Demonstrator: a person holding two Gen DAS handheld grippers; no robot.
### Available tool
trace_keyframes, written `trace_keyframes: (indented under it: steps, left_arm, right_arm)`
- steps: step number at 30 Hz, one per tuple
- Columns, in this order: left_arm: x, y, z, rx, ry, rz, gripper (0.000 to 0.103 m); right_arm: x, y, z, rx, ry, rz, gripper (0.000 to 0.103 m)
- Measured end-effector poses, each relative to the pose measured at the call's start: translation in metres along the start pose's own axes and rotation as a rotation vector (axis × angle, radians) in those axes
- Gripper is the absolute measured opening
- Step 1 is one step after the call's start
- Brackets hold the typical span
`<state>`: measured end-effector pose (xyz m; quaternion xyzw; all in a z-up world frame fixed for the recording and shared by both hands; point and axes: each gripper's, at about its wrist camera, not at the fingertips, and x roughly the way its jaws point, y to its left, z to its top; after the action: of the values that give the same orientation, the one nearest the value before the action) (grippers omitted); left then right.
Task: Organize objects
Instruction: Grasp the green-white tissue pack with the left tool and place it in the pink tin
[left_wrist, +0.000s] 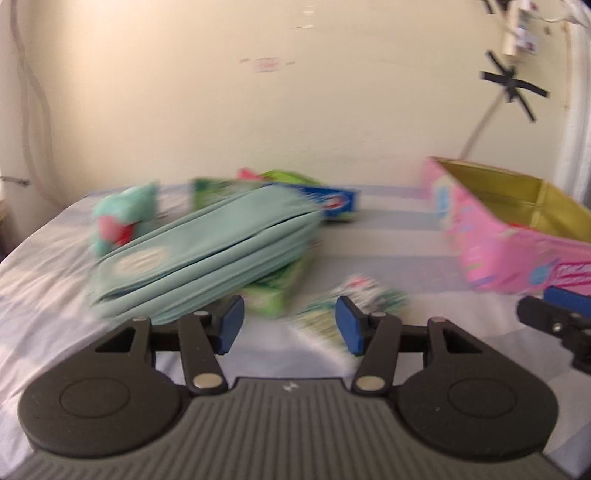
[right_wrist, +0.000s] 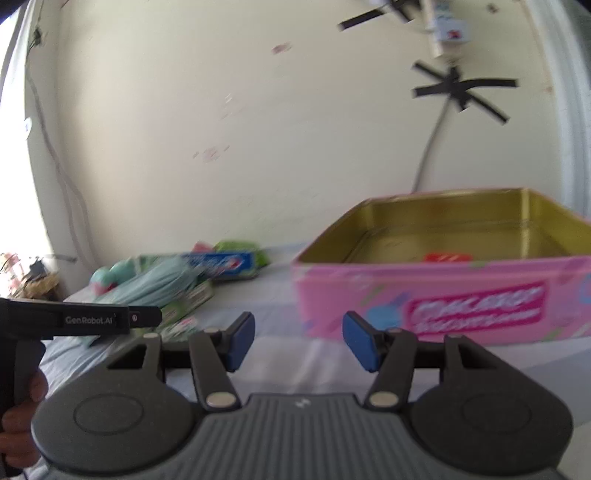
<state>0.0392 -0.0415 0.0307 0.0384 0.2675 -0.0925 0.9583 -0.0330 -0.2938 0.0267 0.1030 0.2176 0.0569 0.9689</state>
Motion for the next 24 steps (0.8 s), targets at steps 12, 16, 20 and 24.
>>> trace_keyframes:
  steps: [12, 16, 20, 24]
  left_arm:
    - [0.014, 0.097, -0.017, -0.292, 0.027, -0.08, 0.06]
    - [0.013, 0.095, -0.02, -0.286, 0.023, -0.096, 0.06]
    - [0.011, 0.095, -0.027, -0.287, 0.024, -0.105, 0.061]
    - [0.011, 0.09, -0.027, -0.259, 0.026, -0.11, 0.061]
  right_arm:
    - [0.065, 0.11, -0.011, -0.319, 0.162, 0.088, 0.094]
    - [0.095, 0.126, -0.01, -0.379, 0.203, 0.086, 0.089]
    - [0.088, 0.124, -0.014, -0.364, 0.232, 0.098, 0.072]
    - [0.048, 0.112, -0.034, -0.409, 0.204, 0.063, 0.072]
